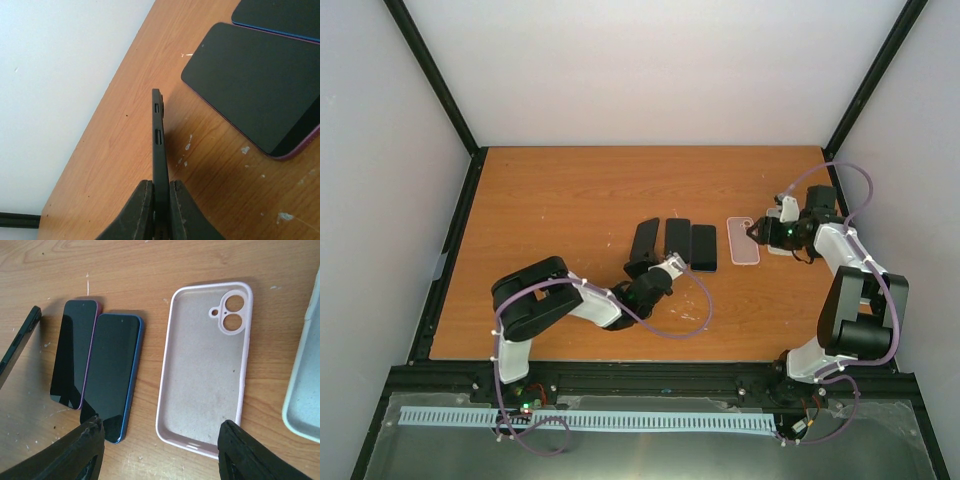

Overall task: Take the phone out of the phone case
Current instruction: Place the phone case at the center of the board, then place the phone at the center of the board.

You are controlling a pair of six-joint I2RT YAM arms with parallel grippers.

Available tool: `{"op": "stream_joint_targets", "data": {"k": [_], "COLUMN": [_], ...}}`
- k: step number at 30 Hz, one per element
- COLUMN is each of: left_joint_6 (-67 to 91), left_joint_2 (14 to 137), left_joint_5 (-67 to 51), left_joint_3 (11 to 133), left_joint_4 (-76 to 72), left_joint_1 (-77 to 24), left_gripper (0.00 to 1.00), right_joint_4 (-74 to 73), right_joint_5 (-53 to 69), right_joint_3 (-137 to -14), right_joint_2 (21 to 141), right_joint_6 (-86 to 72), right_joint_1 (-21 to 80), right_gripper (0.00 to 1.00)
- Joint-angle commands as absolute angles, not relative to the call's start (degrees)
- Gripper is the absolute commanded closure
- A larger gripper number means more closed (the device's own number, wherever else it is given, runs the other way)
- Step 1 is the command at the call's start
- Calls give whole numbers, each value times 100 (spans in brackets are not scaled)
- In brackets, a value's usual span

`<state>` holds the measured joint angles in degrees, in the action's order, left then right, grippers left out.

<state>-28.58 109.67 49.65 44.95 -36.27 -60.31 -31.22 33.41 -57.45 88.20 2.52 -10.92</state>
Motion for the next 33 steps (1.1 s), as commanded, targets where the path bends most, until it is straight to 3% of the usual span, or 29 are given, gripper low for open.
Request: {"op": "stream_joint_targets", "data": {"k": [1, 16, 33], "left_joint_6": [-3359, -2972, -1931], "left_joint_2": [11269, 11912, 11267], "left_joint_5": [5212, 4796, 4057], "left_joint_3": [4412, 4696, 4976], "left_joint_4": [-3863, -3392, -2282], "left_joint_1": [-6120, -6105, -5944], "left_gripper": [98, 83, 61], "right_joint_4": [-3131, -3164, -3208], "right_joint_5": [3588, 3869, 4488], "right_joint_3": [-5611, -5588, -5533], "right_joint_2": [8807, 8871, 8777], "right_joint_6": [261, 324, 508], "right_joint_1": [-1108, -1183, -1513], "right_gripper": [39, 39, 38]}}
